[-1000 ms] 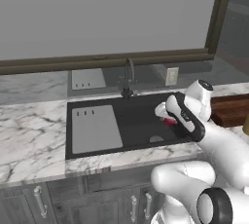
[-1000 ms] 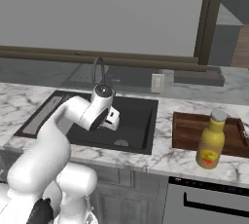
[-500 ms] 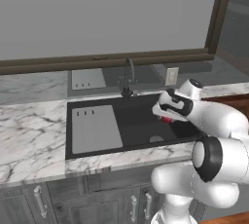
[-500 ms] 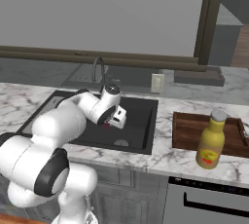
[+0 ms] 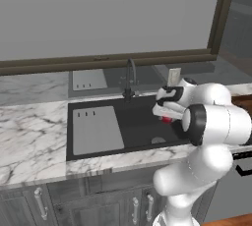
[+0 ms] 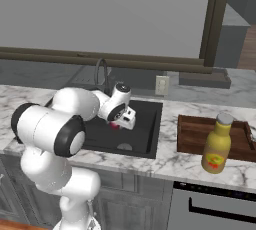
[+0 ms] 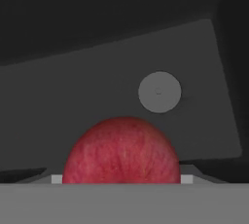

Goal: Pick up all produce items and place them in the sink. Turn on the sink faucet to wash them. Then turn the sink off and put them in the tray.

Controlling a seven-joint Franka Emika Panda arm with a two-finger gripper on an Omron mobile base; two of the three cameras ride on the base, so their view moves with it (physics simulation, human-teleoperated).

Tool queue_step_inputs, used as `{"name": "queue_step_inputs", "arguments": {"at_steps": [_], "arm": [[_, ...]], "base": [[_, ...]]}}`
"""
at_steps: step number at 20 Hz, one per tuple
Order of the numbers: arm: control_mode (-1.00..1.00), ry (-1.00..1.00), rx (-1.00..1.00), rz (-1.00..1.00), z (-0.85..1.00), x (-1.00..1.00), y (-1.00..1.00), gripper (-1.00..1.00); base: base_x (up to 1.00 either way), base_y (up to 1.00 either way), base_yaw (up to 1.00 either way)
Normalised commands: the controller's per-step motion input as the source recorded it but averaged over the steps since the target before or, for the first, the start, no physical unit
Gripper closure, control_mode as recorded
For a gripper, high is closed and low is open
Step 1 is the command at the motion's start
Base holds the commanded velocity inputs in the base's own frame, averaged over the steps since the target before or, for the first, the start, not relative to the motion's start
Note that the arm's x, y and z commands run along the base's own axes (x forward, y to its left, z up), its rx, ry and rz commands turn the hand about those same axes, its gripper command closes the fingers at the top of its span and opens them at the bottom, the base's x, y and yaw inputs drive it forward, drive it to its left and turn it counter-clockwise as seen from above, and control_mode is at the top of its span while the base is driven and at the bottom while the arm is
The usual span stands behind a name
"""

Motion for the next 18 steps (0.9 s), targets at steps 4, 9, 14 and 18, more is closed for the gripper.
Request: {"name": "queue_step_inputs", "arguments": {"at_steps": [4,9,14,18], "arm": [[-1.00,0.02,-0.03,0.08,-0.32,0.38,-0.12,1.00],[-1.00,0.00,-0.02,0.08,-0.31,0.34,-0.08,1.00],[-1.00,0.00,-0.01,0.09,-0.33,0.31,-0.01,1.00],[-1.00,0.00,-0.02,0.10,-0.39,0.36,0.00,1.00]], "base": [[0.00,0.00,0.00],[0.00,0.00,0.00],[0.00,0.00,0.00],[0.00,0.00,0.00]]}}
